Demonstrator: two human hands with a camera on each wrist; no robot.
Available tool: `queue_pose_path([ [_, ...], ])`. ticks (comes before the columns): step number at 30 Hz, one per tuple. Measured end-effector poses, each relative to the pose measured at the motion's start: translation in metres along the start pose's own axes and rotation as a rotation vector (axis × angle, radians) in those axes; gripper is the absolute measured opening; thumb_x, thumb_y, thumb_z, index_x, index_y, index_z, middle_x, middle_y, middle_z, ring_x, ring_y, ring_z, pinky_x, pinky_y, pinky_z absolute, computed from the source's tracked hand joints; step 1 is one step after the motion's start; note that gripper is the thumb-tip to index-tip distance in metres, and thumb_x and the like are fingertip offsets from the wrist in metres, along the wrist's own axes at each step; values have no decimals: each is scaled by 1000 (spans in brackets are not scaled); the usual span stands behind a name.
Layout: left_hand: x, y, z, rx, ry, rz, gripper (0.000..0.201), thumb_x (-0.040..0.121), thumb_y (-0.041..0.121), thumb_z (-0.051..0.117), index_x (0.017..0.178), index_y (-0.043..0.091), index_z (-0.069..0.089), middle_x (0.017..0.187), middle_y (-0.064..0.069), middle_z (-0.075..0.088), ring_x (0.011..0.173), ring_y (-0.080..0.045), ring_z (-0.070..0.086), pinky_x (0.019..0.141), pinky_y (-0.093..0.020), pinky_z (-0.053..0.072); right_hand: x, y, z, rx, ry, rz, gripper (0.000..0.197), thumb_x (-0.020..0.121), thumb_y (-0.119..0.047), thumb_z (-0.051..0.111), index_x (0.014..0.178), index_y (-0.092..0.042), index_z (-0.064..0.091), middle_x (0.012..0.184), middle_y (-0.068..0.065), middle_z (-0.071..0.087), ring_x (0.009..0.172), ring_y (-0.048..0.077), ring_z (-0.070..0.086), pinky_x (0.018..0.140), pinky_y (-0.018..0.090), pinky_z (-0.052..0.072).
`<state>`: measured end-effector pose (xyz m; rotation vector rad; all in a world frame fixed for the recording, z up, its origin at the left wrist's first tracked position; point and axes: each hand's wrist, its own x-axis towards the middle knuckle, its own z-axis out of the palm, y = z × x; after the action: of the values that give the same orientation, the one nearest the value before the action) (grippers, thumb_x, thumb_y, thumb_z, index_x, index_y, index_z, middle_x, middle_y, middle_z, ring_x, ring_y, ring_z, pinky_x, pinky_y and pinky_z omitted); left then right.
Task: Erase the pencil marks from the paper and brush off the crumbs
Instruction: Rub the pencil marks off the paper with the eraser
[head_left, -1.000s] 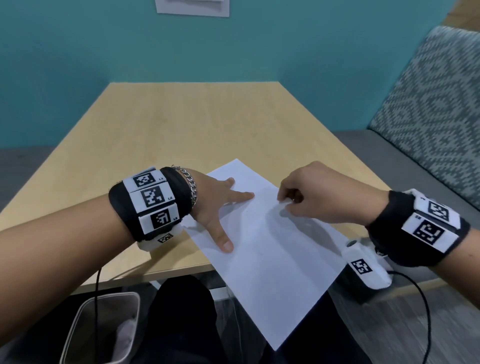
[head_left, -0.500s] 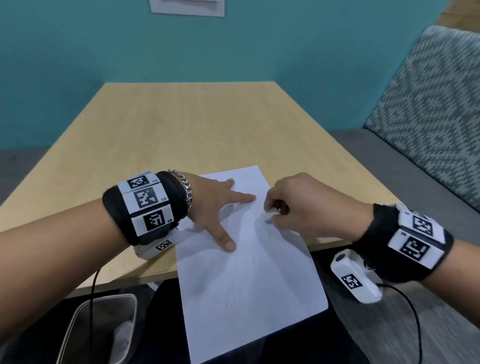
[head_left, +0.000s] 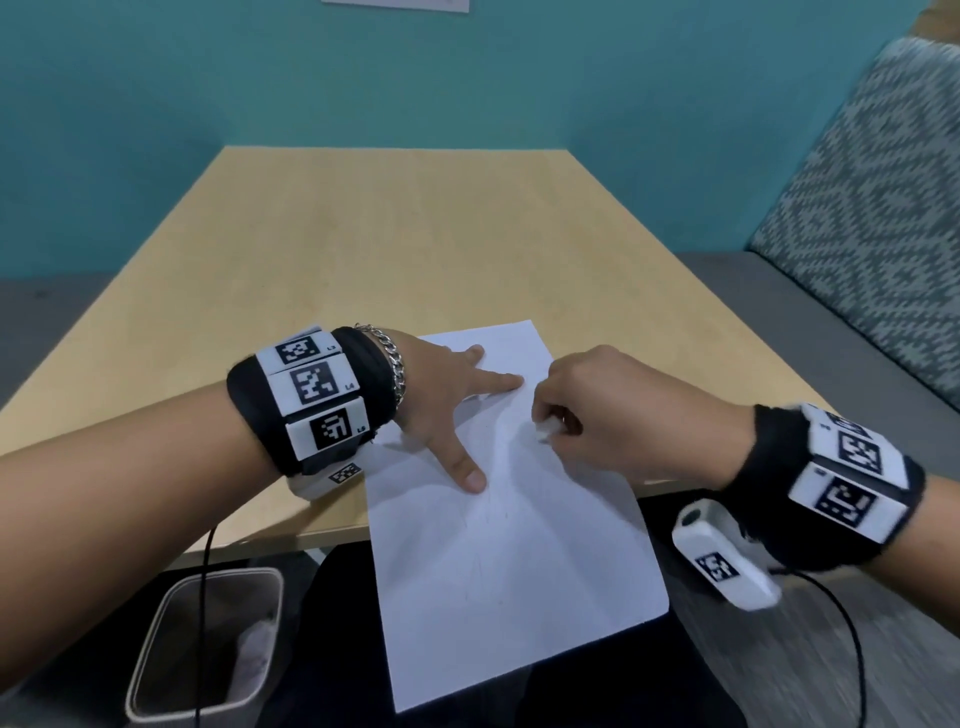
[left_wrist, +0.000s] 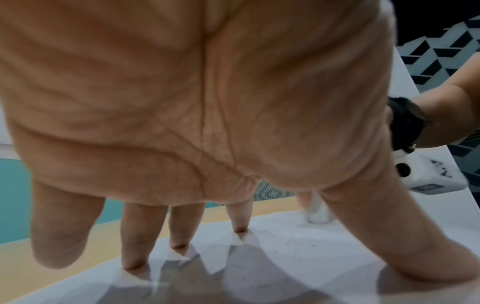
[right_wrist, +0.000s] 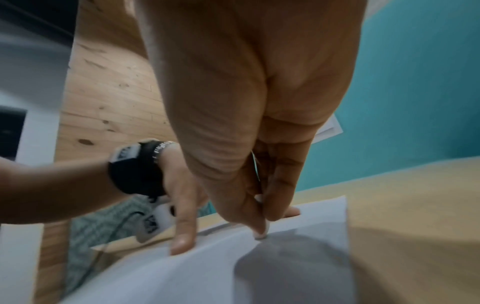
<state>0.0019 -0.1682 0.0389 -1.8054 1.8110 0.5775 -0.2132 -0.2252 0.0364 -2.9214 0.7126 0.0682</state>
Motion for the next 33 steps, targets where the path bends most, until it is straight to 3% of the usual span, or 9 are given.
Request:
queue_pose_path([
  [3, 0, -1, 0, 7, -3, -6, 133, 56, 96, 71, 151, 67, -18, 173, 10, -22, 160, -23, 22, 122, -55, 30, -3, -6, -3, 23, -73, -44, 10, 85, -20, 65, 92, -22, 72, 80, -9, 62, 76, 11, 57, 69, 35, 54],
  [7, -1, 2, -3, 11, -15, -8, 133, 57, 94, 71, 152, 66, -18, 173, 11, -22, 160, -23, 22, 123, -54, 29, 11, 15, -7, 5, 15, 48, 7, 84, -15, 66, 88, -18, 71, 80, -4, 65, 75, 17, 57, 72, 44, 55],
  [12, -1, 2, -4, 25, -28, -21, 136, 55, 96, 71, 152, 66, -19, 173, 11, -23, 161, -25, 19, 123, -56, 30, 4, 3, -6, 28, -96, -87, 15, 87, -23, 67, 99, -26, 75, 87, -10, 66, 78, 9, 59, 70, 31, 53],
  [14, -1, 5, -6, 40, -35, -26, 135, 58, 93, 72, 153, 64, -20, 173, 10, -23, 160, -26, 22, 122, -56, 31, 11, 12, -10, 10, -81, -75, 16, 86, -19, 65, 98, -24, 76, 86, -7, 69, 79, 11, 60, 69, 28, 50],
  [18, -5, 11, -10, 65, -42, -39, 133, 62, 89, 73, 154, 62, -19, 174, 8, -22, 159, -27, 24, 122, -56, 31, 14, 26, -9, 13, -11, -50, 14, 86, -17, 65, 94, -23, 75, 83, -9, 67, 74, 7, 58, 65, 27, 48],
  [22, -6, 10, -9, 63, -41, -42, 134, 61, 90, 73, 154, 63, -19, 173, 9, -22, 158, -27, 25, 122, -55, 32, 2, 20, -14, 55, -154, -118, 17, 86, -27, 69, 101, -31, 75, 91, -13, 68, 81, 3, 60, 68, 25, 52],
  [27, -7, 13, -12, 77, -48, -38, 133, 64, 87, 74, 156, 60, -18, 174, 7, -21, 157, -27, 28, 122, -53, 32, 10, 24, -7, 2, -20, -123, 12, 86, -19, 64, 92, -23, 74, 87, -10, 65, 75, 9, 55, 72, 35, 53],
  [33, -8, 13, -13, 66, -54, -38, 130, 63, 90, 72, 152, 67, -20, 174, 6, -23, 160, -28, 21, 123, -56, 29, -9, 25, -15, 76, -127, -67, 18, 84, -32, 70, 101, -32, 76, 88, -14, 70, 81, 3, 63, 70, 26, 55],
])
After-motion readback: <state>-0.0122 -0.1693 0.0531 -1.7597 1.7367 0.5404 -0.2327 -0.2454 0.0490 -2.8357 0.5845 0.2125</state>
